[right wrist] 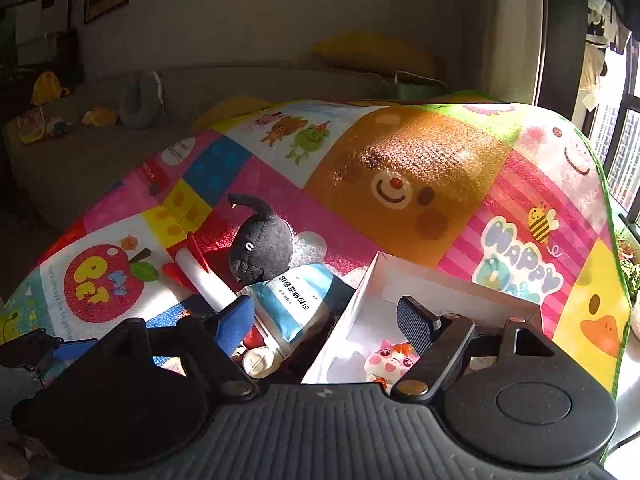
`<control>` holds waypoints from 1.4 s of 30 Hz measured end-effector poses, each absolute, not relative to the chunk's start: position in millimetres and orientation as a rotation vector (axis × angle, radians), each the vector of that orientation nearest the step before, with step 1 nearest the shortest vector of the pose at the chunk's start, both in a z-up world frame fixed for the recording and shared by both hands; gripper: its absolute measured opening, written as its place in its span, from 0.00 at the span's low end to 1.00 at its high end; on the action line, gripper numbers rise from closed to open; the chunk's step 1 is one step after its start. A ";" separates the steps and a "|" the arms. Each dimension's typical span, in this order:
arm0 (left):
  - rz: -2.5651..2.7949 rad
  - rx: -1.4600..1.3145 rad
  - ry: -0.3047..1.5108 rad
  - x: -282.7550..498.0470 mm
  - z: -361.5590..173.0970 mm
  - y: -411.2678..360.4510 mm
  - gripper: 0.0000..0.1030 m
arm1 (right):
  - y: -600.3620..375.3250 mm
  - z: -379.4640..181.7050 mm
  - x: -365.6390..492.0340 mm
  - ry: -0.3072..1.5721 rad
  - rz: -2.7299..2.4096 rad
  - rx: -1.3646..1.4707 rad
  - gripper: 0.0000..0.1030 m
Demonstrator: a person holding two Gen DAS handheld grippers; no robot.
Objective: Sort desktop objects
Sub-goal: 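Grasp the blue-white packet with the right tool and move it aside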
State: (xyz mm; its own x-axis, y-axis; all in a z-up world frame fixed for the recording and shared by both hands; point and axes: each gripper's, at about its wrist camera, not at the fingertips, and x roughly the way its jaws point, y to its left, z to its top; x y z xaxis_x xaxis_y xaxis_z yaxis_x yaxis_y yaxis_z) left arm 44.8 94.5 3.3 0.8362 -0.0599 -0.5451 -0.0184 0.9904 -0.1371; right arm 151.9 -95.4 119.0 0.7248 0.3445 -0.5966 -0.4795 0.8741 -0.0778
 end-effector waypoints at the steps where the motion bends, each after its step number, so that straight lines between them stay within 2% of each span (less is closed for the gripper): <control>1: -0.030 -0.141 0.571 44.4 3.9 92.8 1.00 | -80.7 113.0 157.6 0.623 0.471 -0.258 0.66; 5: -0.060 -0.129 0.540 39.9 5.7 88.6 1.00 | -28.9 93.9 209.3 0.682 0.436 -0.285 0.52; 7: -0.068 -0.131 0.529 38.7 6.0 88.1 1.00 | -20.8 87.7 242.5 0.737 0.386 -0.233 0.41; 8: -0.071 -0.135 0.530 38.9 5.8 88.4 1.00 | -19.4 83.2 262.1 0.770 0.355 -0.203 0.40; 11: -0.083 -0.153 0.539 40.9 4.9 90.4 1.00 | -15.5 65.8 299.4 0.835 0.301 -0.184 0.40; 15: -0.093 -0.163 0.538 41.3 4.0 91.9 1.00 | -4.6 49.8 302.9 0.887 0.332 -0.237 0.40; 23: -0.127 -0.109 0.537 38.1 6.0 83.1 1.00 | -24.7 53.3 231.3 1.030 0.585 -0.156 0.41; 25: -0.118 -0.110 0.545 39.5 5.5 83.3 1.00 | -39.7 64.5 202.9 0.985 0.616 -0.143 0.41; 29: -0.094 -0.123 0.579 45.8 4.4 86.0 1.00 | -71.0 92.0 135.4 0.741 0.604 -0.241 0.42; 32: -0.080 -0.098 0.611 54.9 4.6 83.6 1.00 | -89.6 93.6 96.5 0.646 0.591 -0.292 0.45; 36: 0.061 -0.042 0.584 70.2 10.7 86.0 1.00 | -103.2 75.3 63.1 0.655 0.620 -0.322 0.45; 42: 0.174 -0.138 0.561 89.0 32.1 118.7 1.00 | -94.5 42.2 60.6 0.702 0.606 -0.293 0.45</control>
